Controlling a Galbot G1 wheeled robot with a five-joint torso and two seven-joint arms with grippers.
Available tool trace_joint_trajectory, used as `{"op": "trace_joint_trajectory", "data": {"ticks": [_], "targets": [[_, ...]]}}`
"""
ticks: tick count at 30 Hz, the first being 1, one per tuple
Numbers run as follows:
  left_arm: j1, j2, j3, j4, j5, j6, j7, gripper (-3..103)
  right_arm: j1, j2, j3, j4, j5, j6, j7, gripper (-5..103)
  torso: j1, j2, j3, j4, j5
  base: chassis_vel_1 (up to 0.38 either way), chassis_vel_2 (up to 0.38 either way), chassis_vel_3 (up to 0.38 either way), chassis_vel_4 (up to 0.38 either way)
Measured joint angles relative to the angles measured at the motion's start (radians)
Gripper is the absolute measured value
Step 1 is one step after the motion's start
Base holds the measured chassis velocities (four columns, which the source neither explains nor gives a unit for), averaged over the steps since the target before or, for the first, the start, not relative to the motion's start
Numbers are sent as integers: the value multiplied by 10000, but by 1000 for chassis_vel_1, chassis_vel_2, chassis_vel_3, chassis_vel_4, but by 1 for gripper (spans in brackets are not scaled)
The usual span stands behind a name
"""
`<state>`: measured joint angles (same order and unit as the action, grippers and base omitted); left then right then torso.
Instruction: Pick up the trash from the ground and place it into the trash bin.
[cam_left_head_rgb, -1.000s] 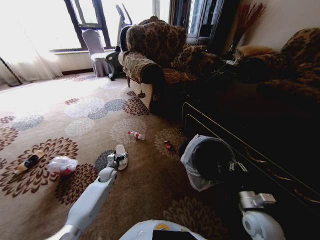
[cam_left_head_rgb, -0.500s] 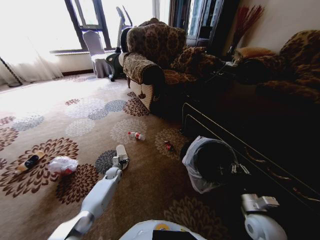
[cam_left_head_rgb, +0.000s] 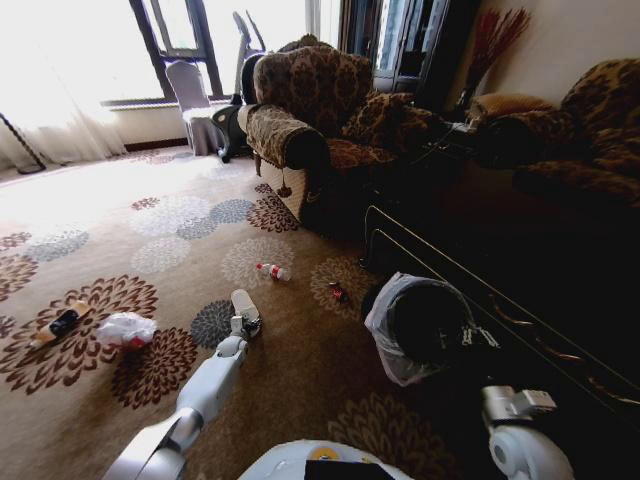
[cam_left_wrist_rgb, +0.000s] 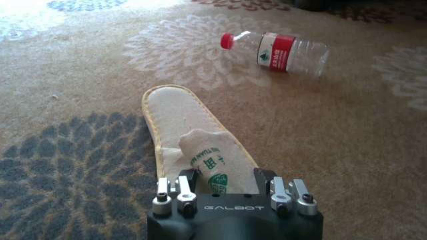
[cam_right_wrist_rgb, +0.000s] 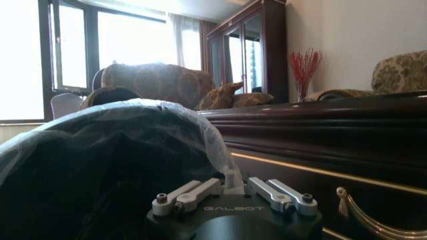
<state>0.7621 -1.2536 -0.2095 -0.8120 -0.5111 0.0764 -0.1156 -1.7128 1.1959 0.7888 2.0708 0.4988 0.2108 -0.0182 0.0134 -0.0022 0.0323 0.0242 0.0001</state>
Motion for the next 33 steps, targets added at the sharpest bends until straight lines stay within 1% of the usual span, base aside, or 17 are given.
{"op": "trace_joint_trajectory", "data": {"ticks": [3,4,6,10,11,12,13,14,15,16,18,19,22,25,30,32,33], "targets": [[112,38,-64,-171,-72,17,-90,57,48,-19,-11,-11,18,-12,0,0,0,0,0,0,-1,0,0,0,0],[204,67,-127,-292,-106,0,-207,49,83,-20,-35,-30,19,-18,0,0,0,0,0,-1,0,0,0,0,0],[282,90,-177,-386,-141,-10,-287,49,117,-20,-49,-52,18,-20,-1,0,0,0,0,-2,-1,0,0,0,0],[854,281,-507,-1294,-693,-39,-387,34,190,-56,-107,-69,47,-28,0,0,1,0,0,-1,-1,0,0,0,0],[854,281,-507,-1294,-693,-39,-387,34,190,-56,-107,-69,47,-28,0,0,1,0,0,-1,-1,0,0,0,0],[1059,332,-629,-1667,-865,-80,-422,34,218,-88,-141,-69,66,-32,0,0,0,0,0,-1,-1,0,0,0,0],[1386,407,-794,-2244,-1133,-236,-513,26,299,-139,-216,-70,110,-34,2,0,1,0,0,-1,-3,0,0,0,0],[1386,407,-794,-2244,-1133,-236,-513,26,299,-139,-216,-70,110,-34,2,0,1,0,0,-1,-3,0,0,0,0],[1766,489,-962,-2933,-1398,-378,-563,22,409,-188,-318,-69,162,-33,2,0,0,0,0,-4,-2,0,0,0,0],[1974,533,-1046,-3283,-1532,-426,-569,22,473,-210,-372,-69,192,-34,2,0,0,0,-1,-3,-1,0,0,0,0],[3098,771,-1447,-4752,-1922,-684,-569,14,860,-306,-683,-98,270,-35,1,0,0,0,-1,1,1,0,0,0,0],[3098,771,-1447,-4752,-1922,-684,-569,14,860,-306,-683,-98,270,-35,1,0,0,0,-1,1,1,0,0,0,0],[4115,966,-1800,-5822,-2140,-1017,-562,2,1307,-387,-1016,-142,272,-141,1,0,0,0,-1,5,-3,0,0,0,0],[4392,1064,-1917,-6046,-2109,-1118,-554,0,1552,-423,-1195,-181,263,-200,-1,0,0,0,-1,6,3,0,0,0,0],[3991,1071,-1753,-5424,-1768,-924,-611,0,1669,-387,-1332,-249,194,-229,0,0,1,0,0,1,-1,0,0,0,0],[3384,913,-1491,-4841,-1472,-663,-622,11,1442,-365,-1203,-224,187,-213,-2,0,1,0,0,-4,0,0,0,0,0],[3384,913,-1491,-4841,-1472,-663,-622,11,1442,-365,-1203,-224,187,-213,-2,0,1,0,0,-4,0,0,0,0,0]]}}
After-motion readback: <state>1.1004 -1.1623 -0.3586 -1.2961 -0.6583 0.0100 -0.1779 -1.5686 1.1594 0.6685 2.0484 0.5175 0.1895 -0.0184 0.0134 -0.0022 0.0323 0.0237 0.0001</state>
